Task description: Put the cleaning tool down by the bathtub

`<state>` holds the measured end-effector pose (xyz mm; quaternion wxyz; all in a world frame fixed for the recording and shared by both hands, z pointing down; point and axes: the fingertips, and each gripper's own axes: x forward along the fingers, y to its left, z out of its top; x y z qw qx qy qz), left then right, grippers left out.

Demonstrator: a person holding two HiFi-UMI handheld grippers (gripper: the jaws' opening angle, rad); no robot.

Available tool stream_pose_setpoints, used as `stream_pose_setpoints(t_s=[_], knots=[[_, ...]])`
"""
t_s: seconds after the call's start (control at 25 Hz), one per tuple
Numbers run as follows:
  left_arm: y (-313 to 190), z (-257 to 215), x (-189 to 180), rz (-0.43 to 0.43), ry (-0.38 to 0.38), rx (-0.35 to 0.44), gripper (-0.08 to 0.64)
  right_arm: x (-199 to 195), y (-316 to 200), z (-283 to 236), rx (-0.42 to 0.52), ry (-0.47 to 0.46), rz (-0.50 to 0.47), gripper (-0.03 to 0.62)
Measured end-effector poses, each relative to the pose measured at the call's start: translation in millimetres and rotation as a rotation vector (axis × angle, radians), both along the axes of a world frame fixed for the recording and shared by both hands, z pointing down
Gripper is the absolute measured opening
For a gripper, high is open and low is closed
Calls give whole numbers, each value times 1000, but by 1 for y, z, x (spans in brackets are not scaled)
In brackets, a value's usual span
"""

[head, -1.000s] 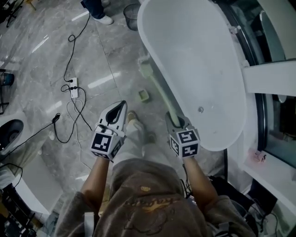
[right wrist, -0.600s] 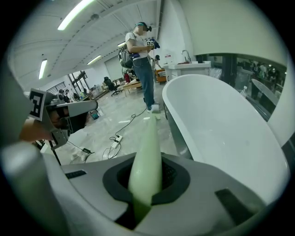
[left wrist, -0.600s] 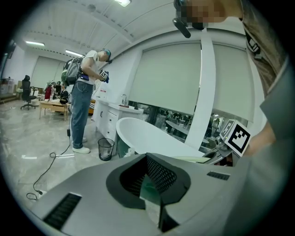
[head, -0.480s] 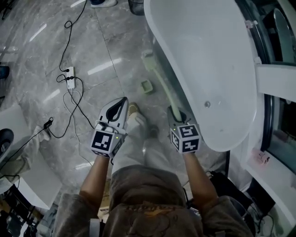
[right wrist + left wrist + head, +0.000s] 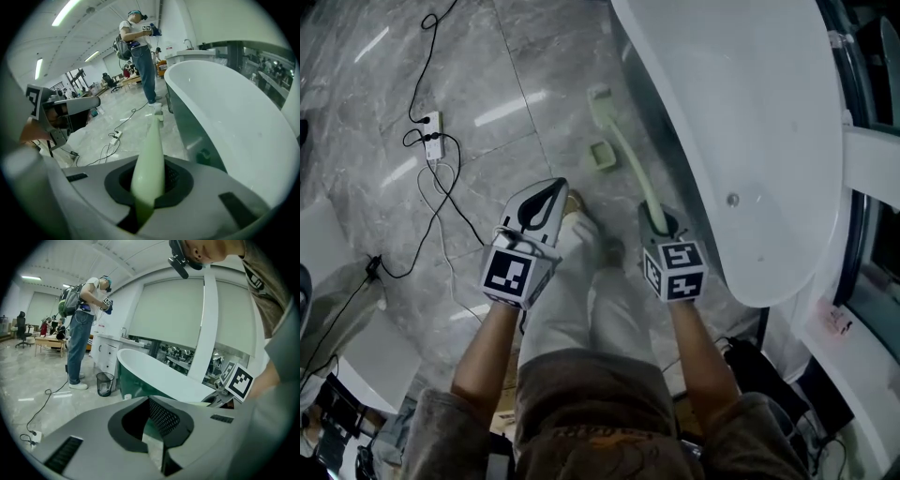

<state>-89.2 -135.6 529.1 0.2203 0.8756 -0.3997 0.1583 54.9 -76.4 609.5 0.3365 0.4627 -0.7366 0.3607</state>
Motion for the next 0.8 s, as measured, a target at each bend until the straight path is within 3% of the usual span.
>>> stream_pose_setpoints(t_s=[0.44, 0.8], knots=[[1, 37, 3, 6, -2, -31, 0, 5, 9, 80, -103, 71, -67, 29], [-5, 39, 8, -7, 31, -24, 0, 4, 10, 137, -194, 127, -129, 29]])
